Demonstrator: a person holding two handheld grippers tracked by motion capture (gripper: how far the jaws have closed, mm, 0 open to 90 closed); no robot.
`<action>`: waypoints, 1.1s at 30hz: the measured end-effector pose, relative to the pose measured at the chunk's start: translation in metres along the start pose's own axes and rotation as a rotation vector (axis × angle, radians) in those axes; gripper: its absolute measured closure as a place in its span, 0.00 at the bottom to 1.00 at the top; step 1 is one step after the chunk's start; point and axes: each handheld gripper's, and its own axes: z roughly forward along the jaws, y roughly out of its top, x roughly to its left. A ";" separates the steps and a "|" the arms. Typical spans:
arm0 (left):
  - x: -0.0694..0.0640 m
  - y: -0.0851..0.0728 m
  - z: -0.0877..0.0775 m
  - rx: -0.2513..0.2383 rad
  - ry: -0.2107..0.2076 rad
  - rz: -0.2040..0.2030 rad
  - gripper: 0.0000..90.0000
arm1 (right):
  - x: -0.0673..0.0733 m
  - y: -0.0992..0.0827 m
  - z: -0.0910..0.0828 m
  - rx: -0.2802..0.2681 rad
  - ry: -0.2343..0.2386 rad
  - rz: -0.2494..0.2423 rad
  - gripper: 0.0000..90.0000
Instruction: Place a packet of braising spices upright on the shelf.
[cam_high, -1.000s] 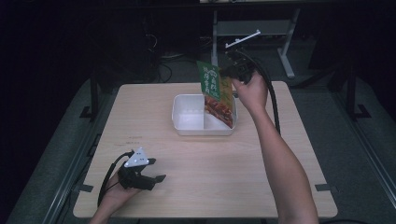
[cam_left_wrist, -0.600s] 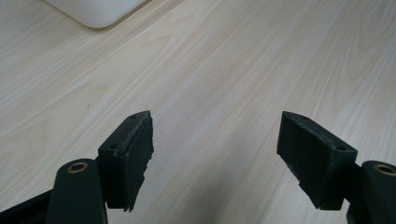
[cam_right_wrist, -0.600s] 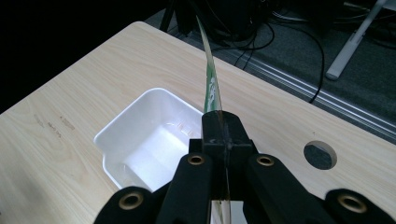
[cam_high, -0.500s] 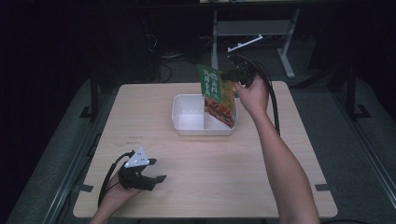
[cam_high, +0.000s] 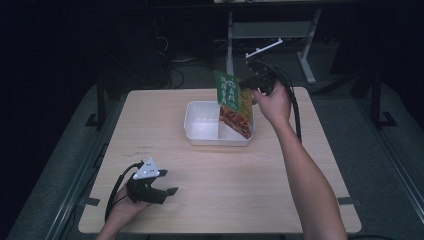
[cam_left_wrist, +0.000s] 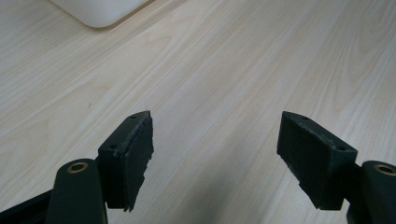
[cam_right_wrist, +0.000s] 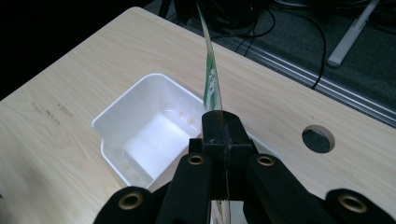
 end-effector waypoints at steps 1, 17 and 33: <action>0.000 0.000 0.000 0.000 0.000 0.000 0.29 | 0.000 -0.001 0.000 0.001 0.001 0.001 1.00; -0.001 0.000 0.001 0.000 -0.001 -0.001 0.29 | -0.005 -0.017 -0.006 0.023 0.013 0.008 0.99; -0.001 0.001 0.002 0.003 -0.006 -0.005 0.29 | -0.009 -0.029 -0.008 0.038 0.009 0.009 0.99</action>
